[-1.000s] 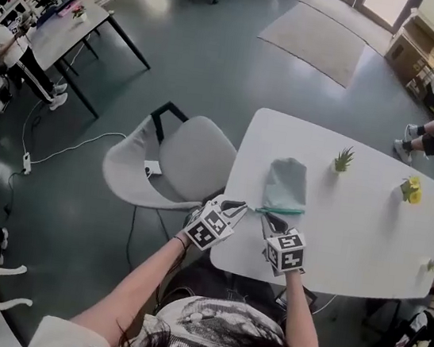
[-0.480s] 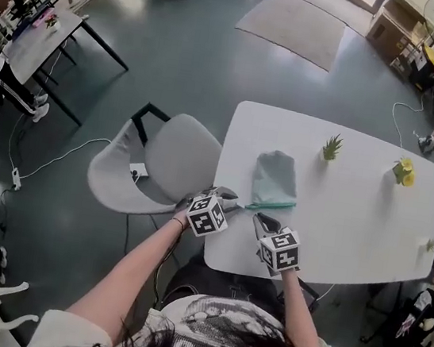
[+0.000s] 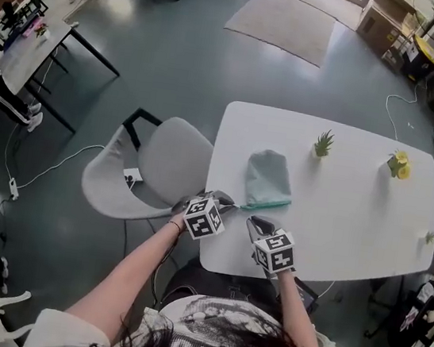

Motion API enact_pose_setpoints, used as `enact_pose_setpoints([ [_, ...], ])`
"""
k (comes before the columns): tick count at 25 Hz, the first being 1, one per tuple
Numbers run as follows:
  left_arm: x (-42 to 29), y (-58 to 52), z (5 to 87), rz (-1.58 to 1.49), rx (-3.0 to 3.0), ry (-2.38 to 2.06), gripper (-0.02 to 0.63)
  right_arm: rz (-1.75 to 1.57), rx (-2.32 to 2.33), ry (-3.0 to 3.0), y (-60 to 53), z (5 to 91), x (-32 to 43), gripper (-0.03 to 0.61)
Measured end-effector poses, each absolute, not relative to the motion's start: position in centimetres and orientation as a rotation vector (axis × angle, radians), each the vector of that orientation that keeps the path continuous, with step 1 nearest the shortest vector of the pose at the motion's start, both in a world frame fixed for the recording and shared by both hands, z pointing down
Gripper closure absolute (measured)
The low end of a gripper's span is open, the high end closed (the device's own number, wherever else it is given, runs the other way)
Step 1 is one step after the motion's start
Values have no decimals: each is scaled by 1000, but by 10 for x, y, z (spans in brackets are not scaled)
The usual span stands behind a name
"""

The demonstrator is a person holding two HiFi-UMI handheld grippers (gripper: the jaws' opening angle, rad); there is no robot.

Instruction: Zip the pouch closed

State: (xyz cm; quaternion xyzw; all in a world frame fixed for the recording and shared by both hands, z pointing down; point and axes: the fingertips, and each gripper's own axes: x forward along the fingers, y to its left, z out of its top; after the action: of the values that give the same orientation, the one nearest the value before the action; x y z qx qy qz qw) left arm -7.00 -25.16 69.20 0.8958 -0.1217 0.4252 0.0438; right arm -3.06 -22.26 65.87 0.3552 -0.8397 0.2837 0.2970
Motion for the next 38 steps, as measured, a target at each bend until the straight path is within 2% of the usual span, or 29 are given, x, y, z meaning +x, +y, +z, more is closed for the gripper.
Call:
enact_pose_setpoints([
  [8, -53, -243, 659, 936, 2546, -503, 600, 838, 947, -2218, -221, 666, -36, 461],
  [13, -48, -242, 644, 869, 2538, -547, 600, 886, 989, -2213, -223, 665, -37, 454],
  [18, -43, -235, 640, 845, 2532, -544, 601, 897, 1041, -2201, -229, 664, -30, 482],
  [21, -41, -234, 640, 849, 2527, -556, 601, 877, 1086, -2203, -232, 660, -22, 572],
  [38, -41, -230, 643, 863, 2512, -544, 603, 863, 1064, -2160, -235, 669, -6, 580],
])
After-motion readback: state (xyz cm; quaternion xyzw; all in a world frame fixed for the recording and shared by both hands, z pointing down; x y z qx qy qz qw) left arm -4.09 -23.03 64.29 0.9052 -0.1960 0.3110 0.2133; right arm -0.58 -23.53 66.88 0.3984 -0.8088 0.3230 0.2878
